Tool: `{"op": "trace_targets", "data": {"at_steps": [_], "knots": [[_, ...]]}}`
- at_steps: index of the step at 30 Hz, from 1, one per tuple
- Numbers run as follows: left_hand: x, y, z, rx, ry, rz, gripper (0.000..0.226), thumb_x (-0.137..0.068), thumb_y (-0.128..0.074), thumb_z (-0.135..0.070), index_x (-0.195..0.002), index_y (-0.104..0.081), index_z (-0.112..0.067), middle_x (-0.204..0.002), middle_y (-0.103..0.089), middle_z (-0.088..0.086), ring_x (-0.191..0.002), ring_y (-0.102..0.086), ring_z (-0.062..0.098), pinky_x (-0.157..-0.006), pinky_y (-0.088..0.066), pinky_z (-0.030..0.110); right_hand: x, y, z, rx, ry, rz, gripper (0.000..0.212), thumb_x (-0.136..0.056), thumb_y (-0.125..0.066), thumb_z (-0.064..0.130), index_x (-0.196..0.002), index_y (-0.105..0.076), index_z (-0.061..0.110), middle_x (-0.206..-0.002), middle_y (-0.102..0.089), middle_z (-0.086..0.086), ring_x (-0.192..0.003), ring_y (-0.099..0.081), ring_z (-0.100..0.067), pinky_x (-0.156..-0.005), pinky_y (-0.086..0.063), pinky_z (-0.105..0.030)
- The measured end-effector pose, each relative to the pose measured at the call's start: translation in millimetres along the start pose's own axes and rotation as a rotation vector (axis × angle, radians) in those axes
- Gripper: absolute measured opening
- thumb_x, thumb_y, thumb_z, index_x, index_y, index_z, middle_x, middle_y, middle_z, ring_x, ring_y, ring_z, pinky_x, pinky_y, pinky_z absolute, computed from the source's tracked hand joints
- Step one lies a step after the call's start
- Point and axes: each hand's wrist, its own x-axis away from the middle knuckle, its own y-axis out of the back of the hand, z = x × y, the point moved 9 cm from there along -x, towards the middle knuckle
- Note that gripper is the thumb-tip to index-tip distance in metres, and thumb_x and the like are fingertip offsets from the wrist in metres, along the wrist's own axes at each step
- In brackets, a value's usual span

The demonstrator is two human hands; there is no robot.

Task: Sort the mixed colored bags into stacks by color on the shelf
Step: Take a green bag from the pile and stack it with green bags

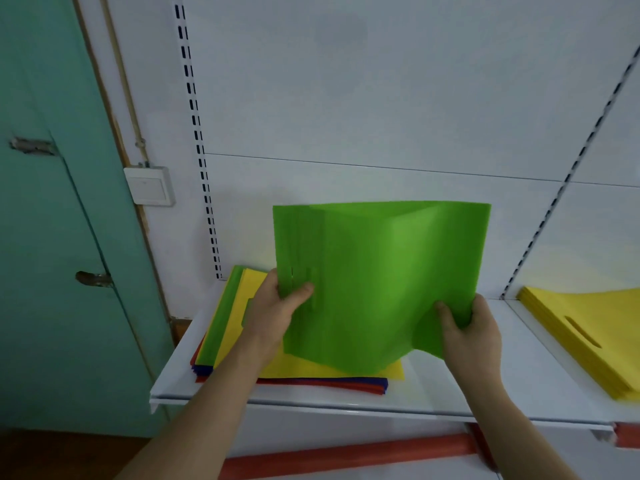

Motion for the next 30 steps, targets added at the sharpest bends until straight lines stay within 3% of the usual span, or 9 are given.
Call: {"op": "trace_targets", "data": {"at_steps": [3,7,10,13,16,19,22,25,30], "knots": [[5.6,3.1,8.3,-0.054,0.039,-0.023,0.037,-0.086,-0.075,-0.029,-0.123,-0.074,-0.026,-0.120,-0.077,-0.006,-0.114,-0.072,0.017,-0.098,-0.053,0.041,3.8,-8.3,-15.0,0.059,-0.042,0.021,0.015,-0.098,-0.069,0.023,-0.093,-0.055,0.026,-0.076,-0.062,0.008,-0.070,-0.057,-0.008,-0.057,-0.037,-0.029],[3.7,10.0,-0.6,-0.103,0.048,-0.006,0.029,-0.077,-0.069,-0.036,-0.100,-0.081,-0.024,-0.105,-0.080,0.000,-0.101,-0.073,0.015,-0.084,-0.050,0.036,-4.4,-4.7,-26.3,0.105,-0.071,0.015,0.015,-0.097,-0.068,0.025,-0.090,-0.054,0.025,-0.074,-0.061,0.005,-0.069,-0.056,-0.017,-0.058,-0.036,-0.035],[2.5,10.0,-1.9,0.040,0.096,0.062,0.048,-0.077,-0.077,-0.042,-0.103,-0.079,-0.003,-0.111,-0.076,0.022,-0.110,-0.070,0.037,-0.098,-0.052,0.050,-9.4,-5.8,-28.7,0.164,-0.081,0.024,0.014,-0.097,-0.067,0.026,-0.090,-0.055,0.024,-0.074,-0.062,0.005,-0.070,-0.056,-0.016,-0.057,-0.036,-0.034],[10.5,1.1,4.6,0.196,0.238,0.155,0.055,-0.075,-0.088,-0.043,-0.106,-0.079,0.001,-0.109,-0.076,0.023,-0.101,-0.073,0.033,-0.086,-0.056,0.038,-10.1,-7.5,-34.9,0.222,-0.116,0.029,0.014,-0.095,-0.066,0.026,-0.088,-0.055,0.022,-0.074,-0.062,0.003,-0.069,-0.056,-0.017,-0.057,-0.035,-0.035],[17.1,-5.4,8.3,0.405,0.330,0.219,0.036,-0.087,-0.077,-0.037,-0.100,-0.079,-0.004,-0.095,-0.072,0.017,-0.086,-0.068,0.028,-0.078,-0.056,0.036,-10.2,-6.9,-38.4,0.250,-0.136,0.034,0.017,-0.095,-0.067,0.025,-0.085,-0.053,0.022,-0.073,-0.061,0.002,-0.068,-0.055,-0.022,-0.056,-0.034,-0.033],[25.9,-14.3,4.0,0.473,0.347,0.295,0.049,-0.097,-0.062,-0.051,-0.110,-0.072,-0.005,-0.090,-0.066,0.016,-0.081,-0.064,0.026,-0.078,-0.052,0.038,-11.2,-7.0,-37.6,0.268,-0.157,0.052,0.014,-0.094,-0.067,0.025,-0.088,-0.055,0.022,-0.075,-0.062,0.004,-0.072,-0.057,-0.029,-0.057,-0.034,-0.035],[29.5,-13.8,-2.2,0.219,0.240,0.309,0.056,-0.087,-0.072,-0.059,-0.114,-0.067,-0.011,-0.085,-0.064,0.011,-0.084,-0.061,0.026,-0.087,-0.047,0.045,-13.1,-5.8,-31.9,0.296,-0.137,0.062,0.011,-0.094,-0.067,0.024,-0.090,-0.057,0.022,-0.075,-0.062,0.004,-0.072,-0.057,-0.030,-0.061,-0.037,-0.037],[22.6,-0.3,-10.9,-0.342,0.033,0.193,0.011,-0.098,-0.070,-0.033,-0.104,-0.070,-0.023,-0.089,-0.076,-0.005,-0.092,-0.071,0.014,-0.091,-0.049,0.038,-13.5,-0.5,-27.6,0.259,-0.120,0.041,0.010,-0.096,-0.065,0.024,-0.091,-0.057,0.022,-0.077,-0.064,0.002,-0.073,-0.058,-0.028,-0.062,-0.042,-0.038],[5.1,15.1,-34.9,-0.436,-0.080,0.076,0.012,-0.108,-0.058,-0.024,-0.110,-0.069,-0.025,-0.092,-0.079,-0.007,-0.095,-0.073,0.007,-0.090,-0.050,0.033,-6.7,9.2,-9.4,0.088,-0.027,-0.003,0.008,-0.100,-0.056,0.024,-0.096,-0.054,0.030,-0.081,-0.064,0.007,-0.077,-0.059,-0.013,-0.061,-0.042,-0.035]]}}
